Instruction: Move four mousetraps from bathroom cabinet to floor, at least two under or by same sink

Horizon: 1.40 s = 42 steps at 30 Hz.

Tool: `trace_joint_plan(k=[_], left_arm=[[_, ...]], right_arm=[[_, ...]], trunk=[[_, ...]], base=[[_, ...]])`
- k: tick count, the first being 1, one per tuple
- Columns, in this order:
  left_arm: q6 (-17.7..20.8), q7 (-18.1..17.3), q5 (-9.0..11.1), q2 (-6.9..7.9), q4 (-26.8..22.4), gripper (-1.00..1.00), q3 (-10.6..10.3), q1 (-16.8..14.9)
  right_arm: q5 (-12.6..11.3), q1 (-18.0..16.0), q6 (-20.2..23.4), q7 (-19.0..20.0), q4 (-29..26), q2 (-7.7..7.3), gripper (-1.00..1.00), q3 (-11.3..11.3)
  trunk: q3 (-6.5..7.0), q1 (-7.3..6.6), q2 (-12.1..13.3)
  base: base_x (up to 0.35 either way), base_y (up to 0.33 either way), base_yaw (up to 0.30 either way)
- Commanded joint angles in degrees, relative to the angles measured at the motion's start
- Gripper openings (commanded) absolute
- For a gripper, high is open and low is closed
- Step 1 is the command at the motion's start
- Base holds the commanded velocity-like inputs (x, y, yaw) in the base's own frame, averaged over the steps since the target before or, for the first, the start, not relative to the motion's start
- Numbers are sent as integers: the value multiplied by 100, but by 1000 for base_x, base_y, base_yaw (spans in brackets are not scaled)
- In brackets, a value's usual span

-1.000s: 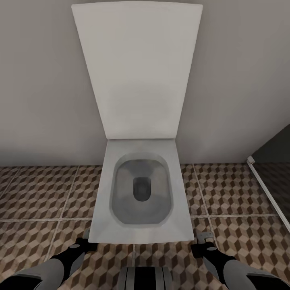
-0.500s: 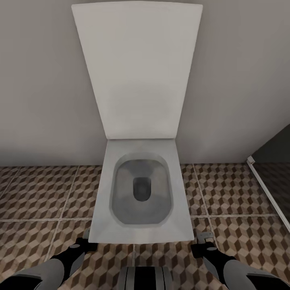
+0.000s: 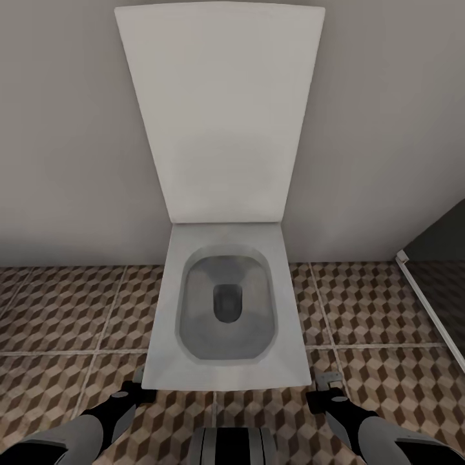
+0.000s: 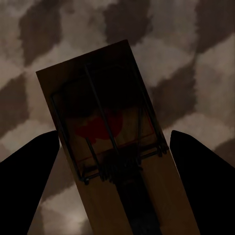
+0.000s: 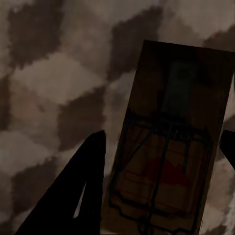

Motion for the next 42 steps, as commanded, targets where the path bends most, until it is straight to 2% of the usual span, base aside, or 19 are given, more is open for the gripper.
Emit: trace_joint_plan(k=[1,30,31,42], left_arm=[[-20,3,44,1,7,-100,-48,-3],[-20,-4,44,-8,4,-100,-48,-4],[-16,-5,44,-8,4,100,-48,-4],[13,-64,44,0,4,100,-40,-4]], right_arm=[[47,-3,-23,-21,9,0,100,-34],[50,-3,-26,-16,9,0,100,-34],[50,-3,-26,-16,9,0,100,-34],[47,-3,-26,-16,9,0,100,-34]], trunk=[[-3,-1,-1],[-3,-1,-1],[-3,-1,-1],[-3,-1,-1]], base=[[0,0,0],[0,0,0],[0,0,0],[0,0,0]])
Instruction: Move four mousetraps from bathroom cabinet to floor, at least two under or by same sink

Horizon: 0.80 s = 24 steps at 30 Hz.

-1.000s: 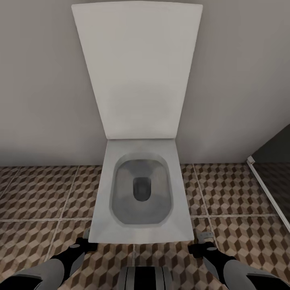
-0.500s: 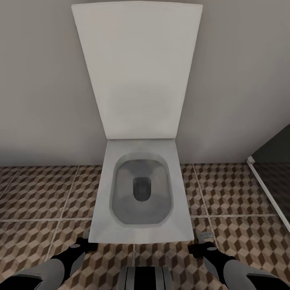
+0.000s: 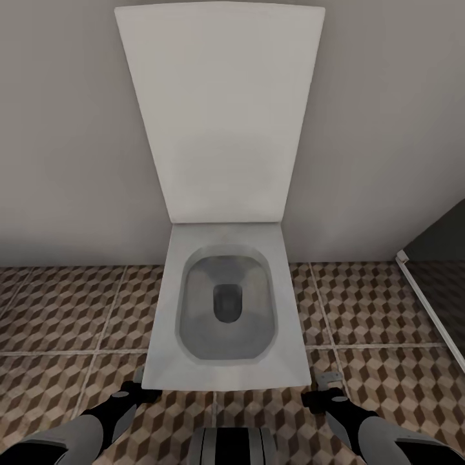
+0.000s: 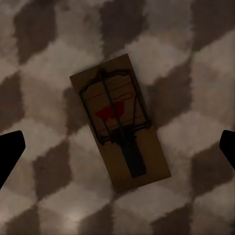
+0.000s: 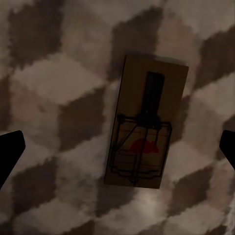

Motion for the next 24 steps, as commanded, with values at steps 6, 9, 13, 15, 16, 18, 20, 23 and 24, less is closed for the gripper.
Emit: trace_joint_plan(k=[6,9,13,15,16,18,20,23,24], left_arm=[[-18,-5,44,0,6,100,-47,-3],[-18,-6,44,-1,6,100,-46,-3],[-21,-6,44,-5,6,100,-48,-3],[-26,-6,44,-6,6,100,-51,-3],[-28,-6,44,-6,6,100,-52,-3],[-34,-6,44,-6,6,100,-53,-3],[-39,-6,44,-7,6,100,-54,-3],[-44,-6,44,-7,6,100,-54,-3],[-46,-6,44,-7,6,100,-54,-3]], right_arm=[[55,-4,-21,-18,9,0,100,-34],[55,-4,-21,-18,9,0,100,-34],[57,-4,-21,-18,9,0,100,-34],[58,-4,-21,-18,9,0,100,-34],[58,-4,-21,-18,9,0,100,-34],[56,-4,-21,-18,9,0,100,-34],[54,-4,-21,-18,9,0,100,-34],[56,-4,-21,-18,9,0,100,-34],[56,-4,-21,-18,9,0,100,-34]], trunk=[[-3,-1,-1],[-3,-1,-1],[-3,-1,-1],[-3,-1,-1],[-3,-1,-1],[-3,-1,-1],[-3,-1,-1],[-3,-1,-1],[-3,-1,-1]], base=[[0,0,0],[0,0,0],[0,0,0],[0,0,0],[0,0,0],[0,0,0],[0,0,0],[0,0,0],[0,0,0]])
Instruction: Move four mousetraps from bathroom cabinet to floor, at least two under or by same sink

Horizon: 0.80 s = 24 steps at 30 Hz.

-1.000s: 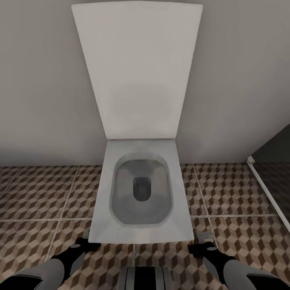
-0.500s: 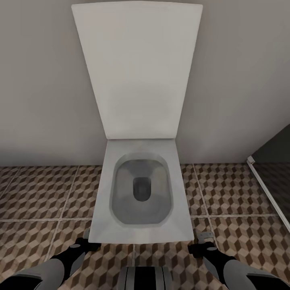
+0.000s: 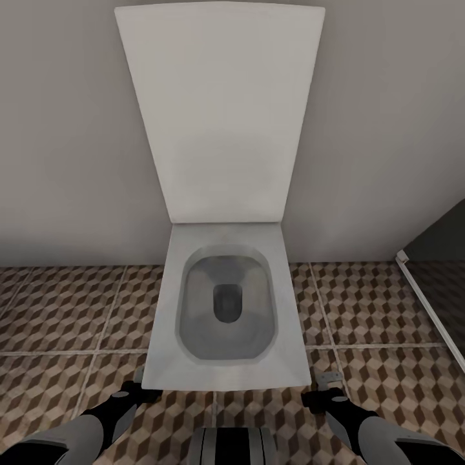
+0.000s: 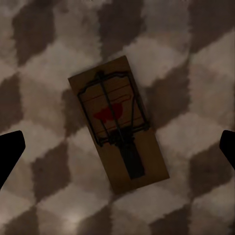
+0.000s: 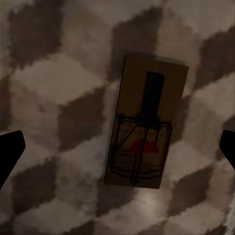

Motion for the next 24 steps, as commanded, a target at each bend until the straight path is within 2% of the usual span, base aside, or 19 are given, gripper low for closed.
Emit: trace_joint_plan(k=[1,15,24], left_arm=[[-21,-3,44,1,6,100,-47,-3],[-26,-3,44,1,6,100,-48,-3],[-27,1,49,6,10,100,-48,-1]], right_arm=[[55,-4,-21,-18,9,0,100,-34],[54,-4,-21,-19,9,0,100,-34],[50,-4,-21,-18,9,0,100,-34]], trunk=[[-3,-1,-1],[-3,-1,-1],[-3,-1,-1]], base=[[0,0,0],[-19,0,0],[-233,0,0]])
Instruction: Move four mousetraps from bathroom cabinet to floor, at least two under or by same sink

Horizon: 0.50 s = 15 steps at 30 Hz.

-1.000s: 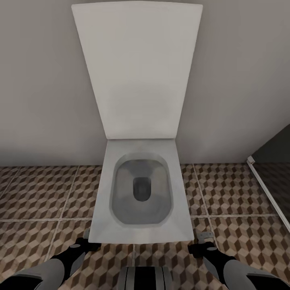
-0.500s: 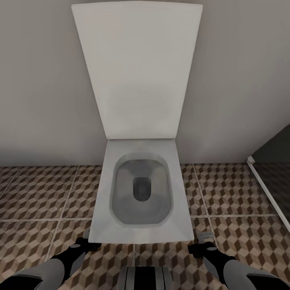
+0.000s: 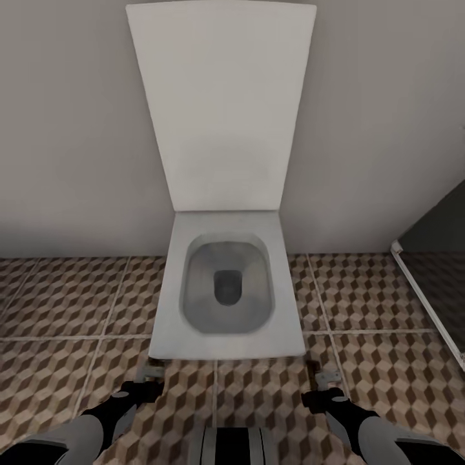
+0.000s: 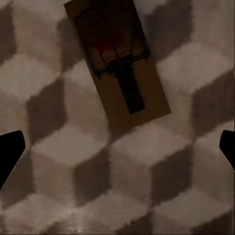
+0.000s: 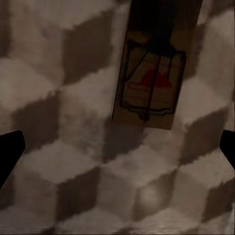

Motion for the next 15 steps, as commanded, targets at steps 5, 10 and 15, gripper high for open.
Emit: trace_joint_plan(k=[5,10,15], left_arm=[[-20,2,48,4,9,100,-47,-4],[-17,7,49,4,10,100,-47,-4],[-16,9,50,5,10,100,-47,-4]], right_arm=[[53,-4,-21,-19,10,0,100,-34],[53,-4,-21,-19,10,0,100,-34],[53,-5,-21,-19,10,0,100,-34]], trunk=[[-3,-4,-1],[-3,-4,-1],[-3,-4,-1]], base=[[-324,0,0],[-338,0,0],[-342,0,0]])
